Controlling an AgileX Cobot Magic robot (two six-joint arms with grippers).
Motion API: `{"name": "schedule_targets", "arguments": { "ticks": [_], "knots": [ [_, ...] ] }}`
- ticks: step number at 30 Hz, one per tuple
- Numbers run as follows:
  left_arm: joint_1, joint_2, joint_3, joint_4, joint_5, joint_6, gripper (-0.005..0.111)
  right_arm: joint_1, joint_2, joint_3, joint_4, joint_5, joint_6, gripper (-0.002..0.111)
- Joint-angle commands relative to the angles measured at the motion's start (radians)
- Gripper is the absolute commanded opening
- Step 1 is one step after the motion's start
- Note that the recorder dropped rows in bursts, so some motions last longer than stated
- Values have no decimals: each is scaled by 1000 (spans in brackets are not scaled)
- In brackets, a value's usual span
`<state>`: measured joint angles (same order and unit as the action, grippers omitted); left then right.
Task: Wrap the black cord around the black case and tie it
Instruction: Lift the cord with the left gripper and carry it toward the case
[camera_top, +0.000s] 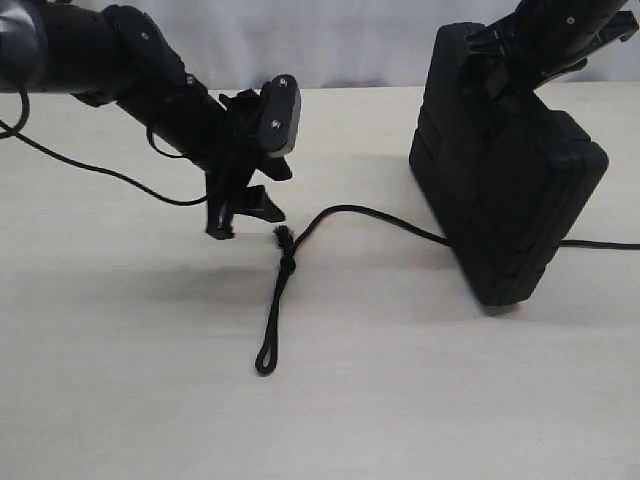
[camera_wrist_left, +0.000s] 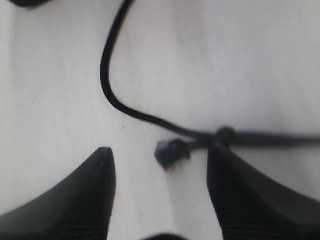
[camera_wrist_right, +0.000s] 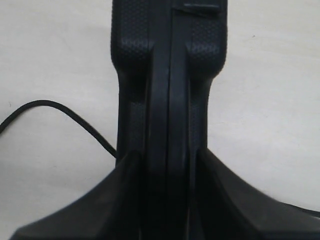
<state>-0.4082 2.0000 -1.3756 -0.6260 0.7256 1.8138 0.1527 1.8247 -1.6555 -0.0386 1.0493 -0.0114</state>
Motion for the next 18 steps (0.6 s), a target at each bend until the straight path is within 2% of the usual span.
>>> {"name": "schedule_targets", "arguments": {
  "ticks": [1, 6, 12, 18],
  "knots": [
    [-1, 4, 10, 120, 55, 326, 39, 1, -5, -7, -2, 10, -5, 34],
    [-1, 67, 17, 118, -3, 326, 43, 1, -5, -7, -2, 7, -5, 34],
    [-59, 94, 17, 123, -75, 326, 49, 1, -5, -7, -6, 0, -5, 34],
    [-142, 127, 17, 329, -129, 326, 53, 1, -5, -7, -6, -4, -5, 34]
  ]
}}
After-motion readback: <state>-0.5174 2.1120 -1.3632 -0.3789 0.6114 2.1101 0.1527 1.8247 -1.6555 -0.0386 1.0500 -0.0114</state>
